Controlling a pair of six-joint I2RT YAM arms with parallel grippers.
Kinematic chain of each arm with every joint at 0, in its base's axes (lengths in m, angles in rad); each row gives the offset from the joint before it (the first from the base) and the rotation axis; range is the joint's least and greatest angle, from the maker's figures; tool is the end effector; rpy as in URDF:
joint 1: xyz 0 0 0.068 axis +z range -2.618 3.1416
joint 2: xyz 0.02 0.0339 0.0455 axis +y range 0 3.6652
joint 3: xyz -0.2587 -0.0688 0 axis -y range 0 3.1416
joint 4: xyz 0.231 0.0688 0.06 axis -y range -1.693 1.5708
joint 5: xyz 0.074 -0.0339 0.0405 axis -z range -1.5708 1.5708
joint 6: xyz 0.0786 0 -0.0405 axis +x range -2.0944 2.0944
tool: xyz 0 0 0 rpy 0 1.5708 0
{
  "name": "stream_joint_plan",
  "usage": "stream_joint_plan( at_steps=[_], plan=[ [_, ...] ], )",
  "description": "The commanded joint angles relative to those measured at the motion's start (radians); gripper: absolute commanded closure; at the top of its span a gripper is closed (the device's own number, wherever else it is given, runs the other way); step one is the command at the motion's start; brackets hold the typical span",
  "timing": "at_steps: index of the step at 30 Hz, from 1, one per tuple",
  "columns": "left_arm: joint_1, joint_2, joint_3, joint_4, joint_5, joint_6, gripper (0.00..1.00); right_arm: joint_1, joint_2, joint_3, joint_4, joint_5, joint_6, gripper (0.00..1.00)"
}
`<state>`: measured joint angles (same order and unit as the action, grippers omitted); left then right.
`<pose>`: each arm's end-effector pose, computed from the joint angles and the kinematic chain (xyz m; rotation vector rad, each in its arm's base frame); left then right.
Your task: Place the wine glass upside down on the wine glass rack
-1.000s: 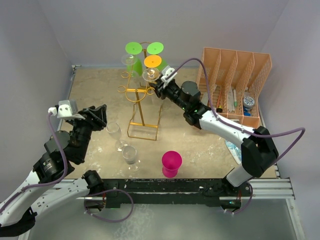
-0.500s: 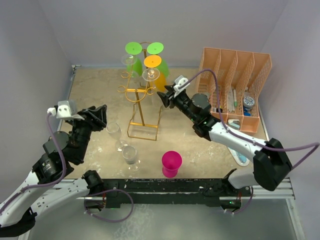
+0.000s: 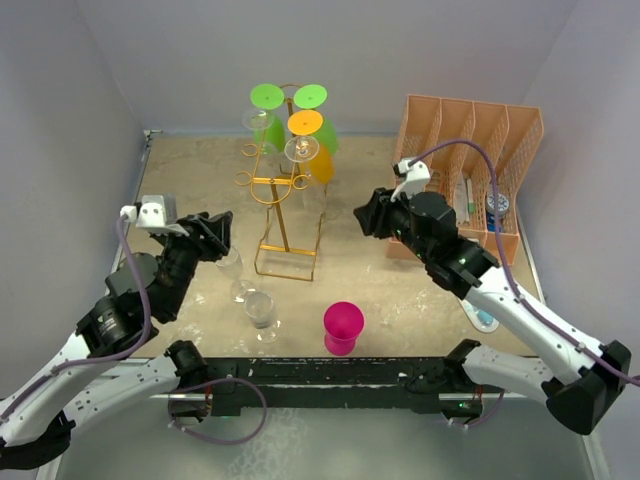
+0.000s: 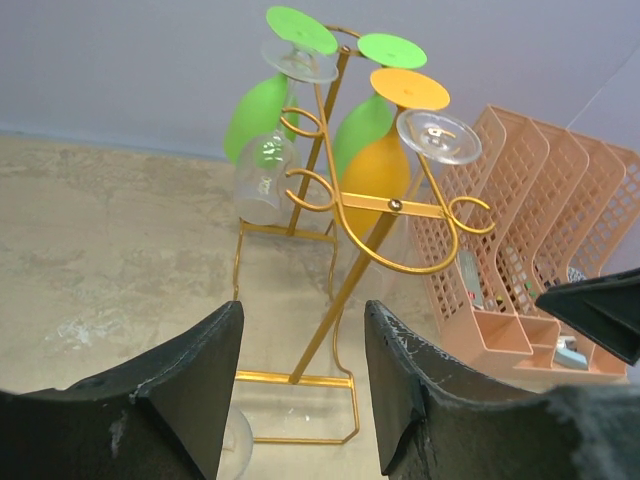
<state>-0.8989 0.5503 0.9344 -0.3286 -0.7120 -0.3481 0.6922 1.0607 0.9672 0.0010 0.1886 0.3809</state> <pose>0.1177 -0.0655 0.3984 -0.1530 1.5385 -0.4538 0.2248 0.1673 0.3635 -0.1186 1.6995 0.6529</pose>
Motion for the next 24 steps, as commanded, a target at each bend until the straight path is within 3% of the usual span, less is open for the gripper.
stream_joint_plan(
  at_steps=[1,5,10,18,24],
  plan=[
    [-0.001,0.034,0.026,0.007,0.066,-0.011,0.50,-0.003,-0.078,0.056,-0.448,-0.070,0.189,0.53],
    [-0.001,0.044,0.024,0.009,0.074,-0.013,0.50,0.004,-0.139,0.055,-0.558,-0.187,0.179,0.51],
    [-0.001,0.040,0.013,0.010,0.075,-0.020,0.50,0.042,-0.173,0.045,-0.666,-0.231,0.175,0.47],
    [-0.001,0.035,0.013,0.013,0.083,-0.021,0.50,0.330,-0.110,-0.017,-0.633,-0.153,0.288,0.49],
    [-0.001,0.034,0.012,0.011,0.088,-0.019,0.50,0.372,-0.039,-0.028,-0.637,-0.112,0.303,0.54]
  ],
)
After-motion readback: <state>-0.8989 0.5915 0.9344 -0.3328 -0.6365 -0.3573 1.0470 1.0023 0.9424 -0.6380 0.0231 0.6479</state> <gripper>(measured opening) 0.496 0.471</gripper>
